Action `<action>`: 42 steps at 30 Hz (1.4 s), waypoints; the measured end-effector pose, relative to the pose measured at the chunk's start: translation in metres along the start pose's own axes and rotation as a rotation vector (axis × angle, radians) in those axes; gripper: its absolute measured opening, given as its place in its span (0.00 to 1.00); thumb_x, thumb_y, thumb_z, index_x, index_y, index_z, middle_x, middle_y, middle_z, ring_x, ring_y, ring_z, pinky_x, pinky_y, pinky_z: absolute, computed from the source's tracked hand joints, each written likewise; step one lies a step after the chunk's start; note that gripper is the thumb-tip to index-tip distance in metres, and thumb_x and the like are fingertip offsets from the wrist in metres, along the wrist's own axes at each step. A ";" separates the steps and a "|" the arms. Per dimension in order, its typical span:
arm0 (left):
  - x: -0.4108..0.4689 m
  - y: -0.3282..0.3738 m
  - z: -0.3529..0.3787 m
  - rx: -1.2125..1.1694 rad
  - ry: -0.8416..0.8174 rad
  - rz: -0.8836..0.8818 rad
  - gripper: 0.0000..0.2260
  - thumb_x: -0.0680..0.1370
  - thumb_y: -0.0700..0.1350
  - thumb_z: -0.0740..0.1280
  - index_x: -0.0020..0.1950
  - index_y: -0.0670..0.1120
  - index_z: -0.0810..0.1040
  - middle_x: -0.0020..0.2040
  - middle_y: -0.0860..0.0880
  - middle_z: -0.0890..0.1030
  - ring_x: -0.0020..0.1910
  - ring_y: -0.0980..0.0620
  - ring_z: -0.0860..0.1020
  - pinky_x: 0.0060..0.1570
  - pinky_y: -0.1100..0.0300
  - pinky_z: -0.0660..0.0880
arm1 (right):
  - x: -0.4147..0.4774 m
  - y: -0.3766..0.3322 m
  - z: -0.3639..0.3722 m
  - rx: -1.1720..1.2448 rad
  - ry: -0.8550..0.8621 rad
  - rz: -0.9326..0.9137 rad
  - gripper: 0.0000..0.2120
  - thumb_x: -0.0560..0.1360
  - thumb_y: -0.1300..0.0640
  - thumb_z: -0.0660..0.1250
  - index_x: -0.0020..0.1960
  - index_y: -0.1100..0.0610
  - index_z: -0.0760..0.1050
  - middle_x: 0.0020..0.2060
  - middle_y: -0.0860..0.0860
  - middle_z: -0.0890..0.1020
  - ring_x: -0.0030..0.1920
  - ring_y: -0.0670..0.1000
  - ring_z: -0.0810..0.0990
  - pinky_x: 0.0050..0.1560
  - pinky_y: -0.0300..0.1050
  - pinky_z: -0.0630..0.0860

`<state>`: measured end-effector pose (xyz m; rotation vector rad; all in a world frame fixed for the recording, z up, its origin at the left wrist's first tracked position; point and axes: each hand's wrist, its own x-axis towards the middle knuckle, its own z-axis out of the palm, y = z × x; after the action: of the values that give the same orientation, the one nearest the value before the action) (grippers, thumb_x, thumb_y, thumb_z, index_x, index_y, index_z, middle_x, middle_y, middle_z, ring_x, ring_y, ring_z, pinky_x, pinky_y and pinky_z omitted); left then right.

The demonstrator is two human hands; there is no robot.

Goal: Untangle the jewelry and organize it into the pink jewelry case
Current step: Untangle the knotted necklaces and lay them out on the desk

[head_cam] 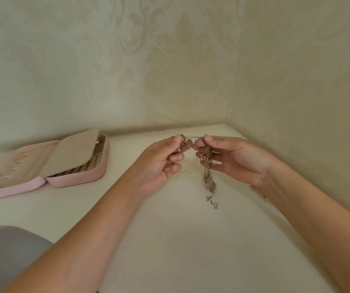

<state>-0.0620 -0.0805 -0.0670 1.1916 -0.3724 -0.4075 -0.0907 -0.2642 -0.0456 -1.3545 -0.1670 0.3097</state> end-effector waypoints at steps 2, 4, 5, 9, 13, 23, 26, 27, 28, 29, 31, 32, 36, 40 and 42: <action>-0.001 0.003 0.000 -0.025 -0.006 -0.001 0.08 0.74 0.48 0.63 0.47 0.45 0.72 0.36 0.53 0.78 0.24 0.61 0.62 0.20 0.72 0.58 | 0.001 0.004 -0.001 -0.068 0.043 0.001 0.08 0.74 0.56 0.65 0.46 0.56 0.81 0.41 0.46 0.83 0.43 0.44 0.80 0.51 0.40 0.75; -0.002 0.005 0.003 0.014 0.017 -0.025 0.07 0.73 0.49 0.63 0.45 0.47 0.70 0.27 0.56 0.69 0.23 0.61 0.60 0.20 0.71 0.56 | 0.001 0.006 0.001 -0.162 0.106 -0.020 0.08 0.76 0.58 0.64 0.48 0.57 0.82 0.41 0.46 0.84 0.44 0.44 0.80 0.54 0.41 0.75; -0.002 0.005 0.003 0.033 0.027 -0.038 0.07 0.73 0.50 0.63 0.44 0.47 0.71 0.25 0.57 0.66 0.22 0.61 0.59 0.20 0.71 0.55 | 0.002 0.006 0.001 -0.183 0.134 -0.030 0.07 0.76 0.59 0.64 0.46 0.57 0.82 0.42 0.46 0.84 0.44 0.45 0.80 0.57 0.43 0.74; -0.003 0.005 0.004 0.103 0.041 -0.105 0.05 0.79 0.47 0.61 0.44 0.48 0.71 0.24 0.57 0.62 0.21 0.61 0.58 0.21 0.69 0.52 | 0.004 0.007 0.005 -0.051 0.153 -0.055 0.08 0.78 0.58 0.63 0.42 0.59 0.77 0.36 0.49 0.81 0.39 0.47 0.79 0.54 0.45 0.77; -0.004 0.005 0.003 0.125 0.054 -0.110 0.07 0.80 0.46 0.60 0.44 0.48 0.71 0.22 0.58 0.61 0.21 0.61 0.56 0.22 0.68 0.51 | 0.004 0.006 0.007 -0.178 0.197 -0.126 0.08 0.78 0.58 0.64 0.42 0.60 0.76 0.26 0.48 0.74 0.26 0.45 0.71 0.42 0.39 0.78; -0.005 0.007 0.005 0.057 0.045 -0.033 0.03 0.74 0.48 0.63 0.43 0.50 0.71 0.21 0.58 0.61 0.20 0.61 0.57 0.21 0.69 0.51 | 0.003 0.013 0.027 0.004 0.207 -0.065 0.13 0.83 0.58 0.54 0.42 0.62 0.69 0.29 0.53 0.79 0.31 0.54 0.80 0.40 0.46 0.81; -0.006 0.008 0.004 -0.029 -0.009 -0.009 0.06 0.73 0.48 0.63 0.48 0.52 0.76 0.21 0.58 0.62 0.20 0.62 0.56 0.22 0.68 0.49 | 0.006 0.014 0.035 0.154 0.308 -0.080 0.14 0.83 0.59 0.56 0.39 0.61 0.68 0.24 0.52 0.70 0.21 0.47 0.68 0.28 0.42 0.77; -0.006 0.009 0.004 -0.046 -0.022 -0.008 0.09 0.74 0.47 0.62 0.52 0.53 0.78 0.22 0.57 0.62 0.20 0.62 0.57 0.22 0.68 0.49 | 0.006 0.013 0.036 0.166 0.336 -0.081 0.14 0.82 0.59 0.57 0.38 0.60 0.68 0.24 0.50 0.66 0.20 0.46 0.63 0.23 0.38 0.71; -0.007 0.009 0.003 -0.057 -0.030 -0.005 0.11 0.75 0.47 0.62 0.56 0.55 0.78 0.22 0.57 0.63 0.20 0.62 0.57 0.22 0.68 0.49 | 0.006 0.011 0.035 0.159 0.346 -0.081 0.14 0.82 0.59 0.58 0.37 0.59 0.68 0.24 0.49 0.63 0.20 0.45 0.60 0.20 0.36 0.64; -0.007 0.010 0.004 -0.065 -0.030 0.001 0.13 0.75 0.47 0.61 0.59 0.56 0.78 0.22 0.57 0.64 0.21 0.62 0.57 0.22 0.68 0.50 | 0.005 0.008 0.033 0.137 0.337 -0.078 0.15 0.81 0.59 0.59 0.36 0.59 0.68 0.24 0.48 0.63 0.21 0.44 0.58 0.19 0.35 0.58; -0.007 0.011 0.003 -0.069 0.001 0.020 0.15 0.77 0.48 0.60 0.62 0.58 0.76 0.24 0.56 0.68 0.21 0.61 0.57 0.22 0.68 0.50 | 0.002 0.002 0.027 0.056 0.294 -0.041 0.15 0.81 0.58 0.60 0.36 0.59 0.70 0.23 0.48 0.65 0.21 0.44 0.58 0.19 0.34 0.54; -0.008 0.012 0.003 -0.064 0.025 0.033 0.14 0.78 0.49 0.60 0.63 0.58 0.76 0.26 0.55 0.71 0.22 0.61 0.57 0.22 0.69 0.51 | 0.000 -0.001 0.024 0.002 0.267 -0.010 0.14 0.80 0.57 0.62 0.36 0.59 0.71 0.23 0.48 0.66 0.20 0.44 0.58 0.19 0.35 0.53; -0.010 0.014 0.002 -0.007 0.071 0.054 0.15 0.80 0.51 0.58 0.65 0.60 0.74 0.31 0.51 0.77 0.21 0.60 0.57 0.21 0.69 0.54 | -0.011 -0.015 0.009 -0.337 0.172 0.070 0.12 0.73 0.50 0.69 0.36 0.57 0.75 0.23 0.45 0.71 0.21 0.43 0.60 0.20 0.34 0.56; -0.010 0.016 0.001 0.031 0.095 0.064 0.15 0.82 0.47 0.56 0.65 0.59 0.73 0.30 0.51 0.77 0.21 0.60 0.58 0.20 0.70 0.55 | -0.013 -0.019 -0.002 -0.651 0.219 0.041 0.10 0.64 0.49 0.77 0.40 0.55 0.83 0.31 0.51 0.74 0.25 0.45 0.69 0.31 0.41 0.67; -0.009 0.017 0.000 0.039 0.099 0.070 0.15 0.82 0.45 0.56 0.64 0.59 0.74 0.30 0.52 0.76 0.21 0.61 0.58 0.19 0.71 0.55 | -0.012 -0.018 -0.004 -0.696 0.268 -0.005 0.05 0.67 0.54 0.77 0.40 0.54 0.84 0.28 0.51 0.71 0.26 0.46 0.73 0.37 0.47 0.68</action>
<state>-0.0681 -0.0703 -0.0517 1.2282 -0.3373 -0.2804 -0.0990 -0.2754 -0.0280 -2.0681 -0.0512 0.0552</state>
